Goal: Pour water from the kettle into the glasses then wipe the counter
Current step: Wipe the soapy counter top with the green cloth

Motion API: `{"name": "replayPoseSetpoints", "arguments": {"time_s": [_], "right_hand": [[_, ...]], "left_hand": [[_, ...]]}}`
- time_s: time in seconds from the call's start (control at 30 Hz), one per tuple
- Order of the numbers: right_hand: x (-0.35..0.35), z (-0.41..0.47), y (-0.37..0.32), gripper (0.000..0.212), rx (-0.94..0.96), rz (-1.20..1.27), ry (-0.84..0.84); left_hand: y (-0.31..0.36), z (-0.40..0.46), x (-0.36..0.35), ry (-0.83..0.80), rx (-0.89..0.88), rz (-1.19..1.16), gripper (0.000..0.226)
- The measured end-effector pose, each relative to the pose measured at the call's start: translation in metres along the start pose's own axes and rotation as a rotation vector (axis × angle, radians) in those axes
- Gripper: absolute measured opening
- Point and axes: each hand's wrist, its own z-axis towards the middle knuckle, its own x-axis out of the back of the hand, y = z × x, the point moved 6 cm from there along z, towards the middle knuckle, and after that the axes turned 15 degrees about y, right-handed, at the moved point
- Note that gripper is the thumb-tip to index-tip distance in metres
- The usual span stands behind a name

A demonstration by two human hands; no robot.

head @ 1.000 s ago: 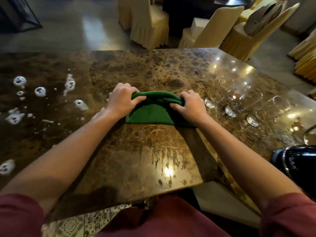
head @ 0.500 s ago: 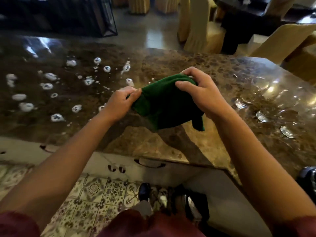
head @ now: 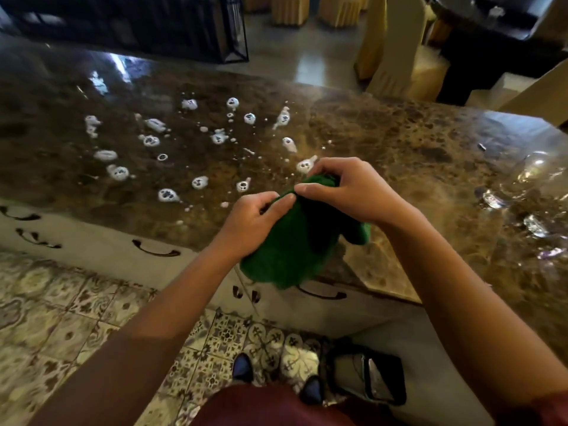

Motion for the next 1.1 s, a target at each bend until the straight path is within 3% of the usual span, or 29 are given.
{"name": "replayPoseSetpoints", "arguments": {"time_s": [0.17,0.3,0.4,0.57,0.8,0.93,1.0,1.1], "right_hand": [[-0.034,0.011,0.010,0.040,-0.138,-0.165,0.054],[-0.040,0.021,0.021,0.029,-0.176,-0.186,0.096],[-0.039,0.027,0.040,0.027,-0.261,-0.255,0.185],[-0.040,0.038,0.069,0.029,-0.304,-0.344,0.392],[-0.054,0.082,0.091,0.032,-0.312,-0.361,0.573],[-0.062,0.093,0.069,0.040,-0.316,-0.318,0.684],[-0.076,0.086,0.054,0.043,-0.332,-0.250,0.614],[-0.112,0.064,0.058,0.054,-0.461,-0.160,0.405]], "left_hand": [[-0.037,0.031,0.012,-0.096,0.105,-0.013,0.047],[-0.050,0.055,0.005,-0.201,0.140,-0.058,0.022],[-0.051,0.072,-0.010,-0.272,0.093,-0.034,0.016],[-0.051,0.110,-0.032,-0.187,-0.144,0.323,0.029],[-0.062,0.167,-0.042,-0.047,-0.227,0.625,0.035],[-0.067,0.188,-0.031,0.032,-0.254,0.697,0.033],[-0.073,0.195,-0.010,0.093,-0.269,0.735,0.036],[-0.100,0.204,0.040,0.070,-0.230,1.081,0.059]]}}
